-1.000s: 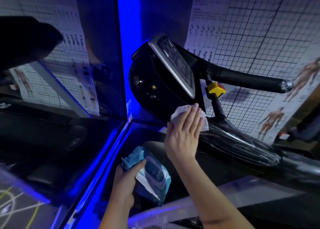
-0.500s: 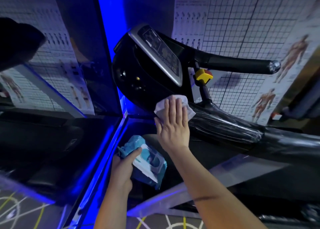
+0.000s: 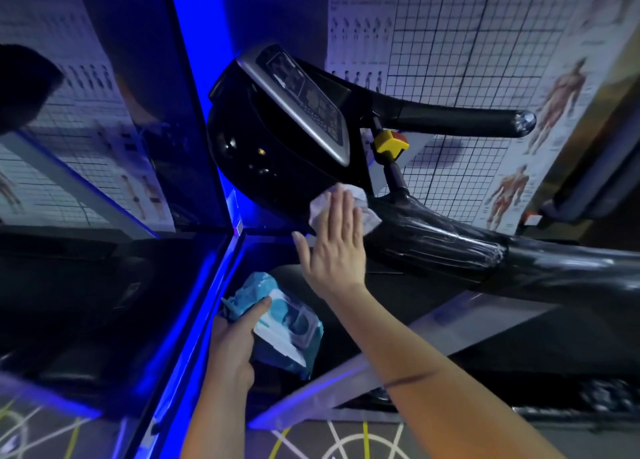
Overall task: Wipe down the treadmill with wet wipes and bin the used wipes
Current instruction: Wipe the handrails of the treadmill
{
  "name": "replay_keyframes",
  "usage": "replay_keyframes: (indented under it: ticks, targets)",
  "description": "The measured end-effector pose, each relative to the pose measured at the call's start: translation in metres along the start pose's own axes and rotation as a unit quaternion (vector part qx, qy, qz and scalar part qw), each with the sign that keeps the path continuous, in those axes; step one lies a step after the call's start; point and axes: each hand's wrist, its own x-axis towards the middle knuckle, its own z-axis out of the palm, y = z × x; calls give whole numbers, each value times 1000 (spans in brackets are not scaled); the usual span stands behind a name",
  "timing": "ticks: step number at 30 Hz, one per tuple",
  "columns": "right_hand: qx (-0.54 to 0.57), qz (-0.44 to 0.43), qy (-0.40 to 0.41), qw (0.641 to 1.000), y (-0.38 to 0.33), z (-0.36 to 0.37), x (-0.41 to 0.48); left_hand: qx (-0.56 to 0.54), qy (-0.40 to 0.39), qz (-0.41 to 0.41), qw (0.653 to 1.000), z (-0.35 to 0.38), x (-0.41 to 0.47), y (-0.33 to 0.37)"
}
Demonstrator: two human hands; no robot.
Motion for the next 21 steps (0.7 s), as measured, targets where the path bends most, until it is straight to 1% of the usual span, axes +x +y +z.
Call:
replay_keyframes:
  ticks: [2, 6, 10, 15, 19, 21]
  targets:
    - [-8, -5, 6, 1000, -2, 2, 5, 3, -5, -5, 1000, 1, 0, 0]
    - [-27, -26, 19, 999, 19, 1, 0, 5, -15, -10, 1000, 8, -1, 0]
    - [-18, 48, 50, 997, 46, -4, -13, -4, -31, -23, 999, 16, -3, -3]
    - [-11, 91, 65, 994, 90, -9, -29, -3, -45, -40, 998, 24, -1, -11]
    - [14, 163, 77, 984, 129, -12, -44, -7, -54, -39, 998, 30, -5, -7]
    - [33, 178, 81, 980, 133, -13, -48, -2, -56, -40, 998, 30, -8, -5]
